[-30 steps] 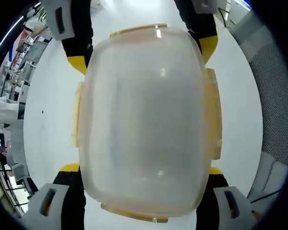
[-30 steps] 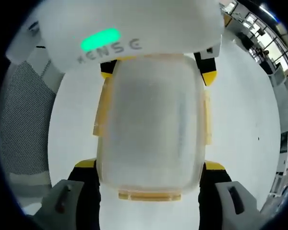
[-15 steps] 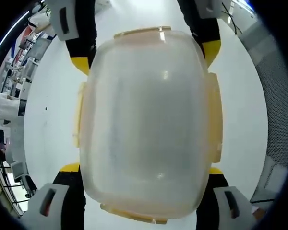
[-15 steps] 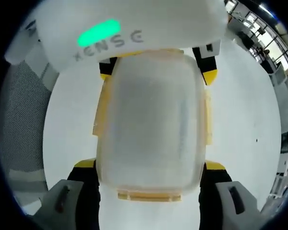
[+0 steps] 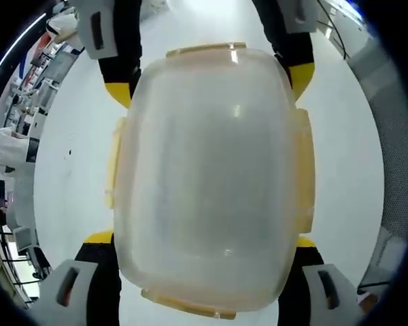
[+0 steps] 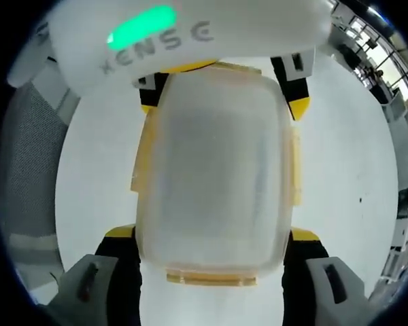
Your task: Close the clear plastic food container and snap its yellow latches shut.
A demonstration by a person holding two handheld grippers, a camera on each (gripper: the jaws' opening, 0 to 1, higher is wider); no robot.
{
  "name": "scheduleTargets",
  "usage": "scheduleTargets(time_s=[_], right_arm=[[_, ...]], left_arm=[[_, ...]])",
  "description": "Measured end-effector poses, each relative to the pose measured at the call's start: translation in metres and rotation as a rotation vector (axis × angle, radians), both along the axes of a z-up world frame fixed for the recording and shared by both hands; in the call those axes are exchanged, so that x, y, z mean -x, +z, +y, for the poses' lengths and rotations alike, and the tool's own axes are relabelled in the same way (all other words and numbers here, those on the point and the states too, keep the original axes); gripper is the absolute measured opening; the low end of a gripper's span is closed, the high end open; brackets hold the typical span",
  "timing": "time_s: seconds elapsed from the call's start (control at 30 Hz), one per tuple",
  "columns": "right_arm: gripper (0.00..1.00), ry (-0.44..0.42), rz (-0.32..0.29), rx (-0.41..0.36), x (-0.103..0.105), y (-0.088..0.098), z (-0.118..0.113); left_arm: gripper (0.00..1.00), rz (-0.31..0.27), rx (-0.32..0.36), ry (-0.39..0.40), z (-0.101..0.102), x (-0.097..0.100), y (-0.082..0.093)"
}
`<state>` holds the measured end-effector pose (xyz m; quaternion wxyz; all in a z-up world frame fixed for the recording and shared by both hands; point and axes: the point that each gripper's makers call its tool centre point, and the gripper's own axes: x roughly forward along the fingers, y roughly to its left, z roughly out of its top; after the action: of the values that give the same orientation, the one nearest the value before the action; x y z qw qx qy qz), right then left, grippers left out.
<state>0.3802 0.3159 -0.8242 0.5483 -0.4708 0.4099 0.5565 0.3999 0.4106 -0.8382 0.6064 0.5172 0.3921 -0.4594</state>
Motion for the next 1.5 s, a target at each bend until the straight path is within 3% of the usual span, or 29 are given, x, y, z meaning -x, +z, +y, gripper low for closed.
scheduleTargets(time_s=[0.27, 0.93, 1.3, 1.5], right_arm=[[0.84, 0.012, 0.001, 0.007, -0.015, 0.0, -0.002], [0.85, 0.02, -0.006, 0.008, -0.023, 0.0, -0.003], [0.86, 0.009, 0.006, -0.008, -0.023, 0.0, -0.002], [0.86, -0.019, -0.018, -0.045, -0.024, 0.001, -0.003]], left_arm=[[0.96, 0.01, -0.004, 0.006, -0.002, -0.014, -0.001], [0.96, 0.021, 0.004, 0.013, -0.002, -0.019, 0.0], [0.97, 0.018, 0.04, 0.013, -0.004, -0.021, 0.001], [0.97, 0.004, 0.072, 0.018, -0.005, -0.021, 0.002]])
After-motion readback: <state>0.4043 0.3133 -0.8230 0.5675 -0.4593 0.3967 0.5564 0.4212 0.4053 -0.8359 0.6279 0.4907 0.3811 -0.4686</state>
